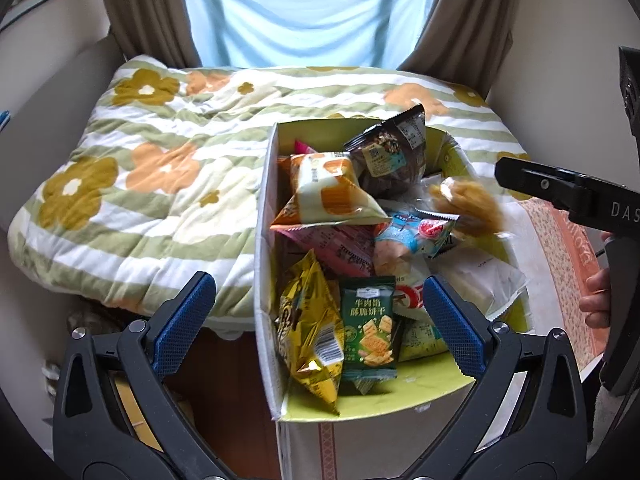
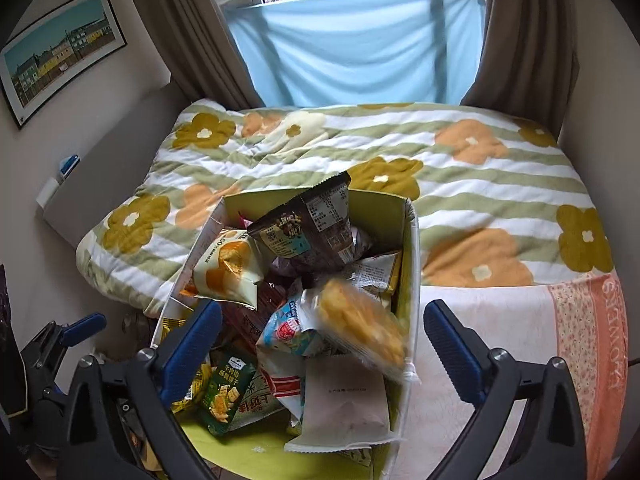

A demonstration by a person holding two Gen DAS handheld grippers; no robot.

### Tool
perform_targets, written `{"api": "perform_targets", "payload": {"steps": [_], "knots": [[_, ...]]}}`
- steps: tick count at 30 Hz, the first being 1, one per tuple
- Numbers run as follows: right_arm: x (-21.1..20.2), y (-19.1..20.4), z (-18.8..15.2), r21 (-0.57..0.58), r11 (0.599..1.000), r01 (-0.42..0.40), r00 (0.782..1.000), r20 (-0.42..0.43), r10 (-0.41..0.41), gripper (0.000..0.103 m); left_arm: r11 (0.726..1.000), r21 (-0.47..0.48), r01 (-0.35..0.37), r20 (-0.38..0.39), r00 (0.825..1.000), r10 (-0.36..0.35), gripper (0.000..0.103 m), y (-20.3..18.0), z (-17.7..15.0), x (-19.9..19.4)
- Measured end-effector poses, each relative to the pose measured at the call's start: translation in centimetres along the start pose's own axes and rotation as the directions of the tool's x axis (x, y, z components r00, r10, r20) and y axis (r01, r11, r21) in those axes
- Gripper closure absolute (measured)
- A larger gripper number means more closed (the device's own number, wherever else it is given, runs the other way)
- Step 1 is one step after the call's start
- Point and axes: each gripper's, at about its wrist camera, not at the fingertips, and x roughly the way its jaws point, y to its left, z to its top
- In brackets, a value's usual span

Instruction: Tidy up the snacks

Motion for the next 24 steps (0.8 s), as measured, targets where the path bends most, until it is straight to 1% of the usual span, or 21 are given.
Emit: {"api": "perform_targets", "payload": {"steps": [3,9,12,17,20,23,24], "knots": [[-0.5,0.3,-0.6,0.018,1.0,0.007,1.0,0.009,-0.008,0.002,1.0,0.006,0.002,0.001,1.0,-0.002,0.0,0.4,-0.3,-0.3],[-1.9,0.8,-1.4,0.04,0.998,0.044,0.999,0.012,-0.044,0.002,0.999,0.039,0.037,0.001,0.999,-0.037,0.0,0.4,-0.2,-0.7],[-3.2,0.9,-1.6,0.053,0.997,0.054,0.998,0.037,-0.056,0.002,0.997,0.063,0.054,0.009,0.998,-0.055,0.0,-0.1,0.2,-1.3],[-6.7,0.7,-1.9,0.052,0.996,0.067,0.993,0.097,-0.072,0.002,0.995,0.087,0.043,0.079,0.996,-0.05,0.0,-1.4,0.7,-4.6],[-10.3,0.5,-2.5,0.034,0.996,0.083,0.984,0.156,-0.088,0.002,0.996,0.079,0.038,0.145,0.988,-0.049,0.0,-2.6,0.5,-8.2],[-14.2,-0.1,-3.6,0.023,0.994,0.104,0.971,0.213,-0.106,0.002,0.997,0.077,0.006,0.209,0.978,-0.022,0.0,-4.2,-0.3,-11.8],[-15.3,-0.3,-4.1,0.022,0.994,0.109,0.967,0.228,-0.111,0.002,0.997,0.072,-0.007,0.238,0.971,-0.01,0.0,-5.0,-0.9,-13.4]]}}
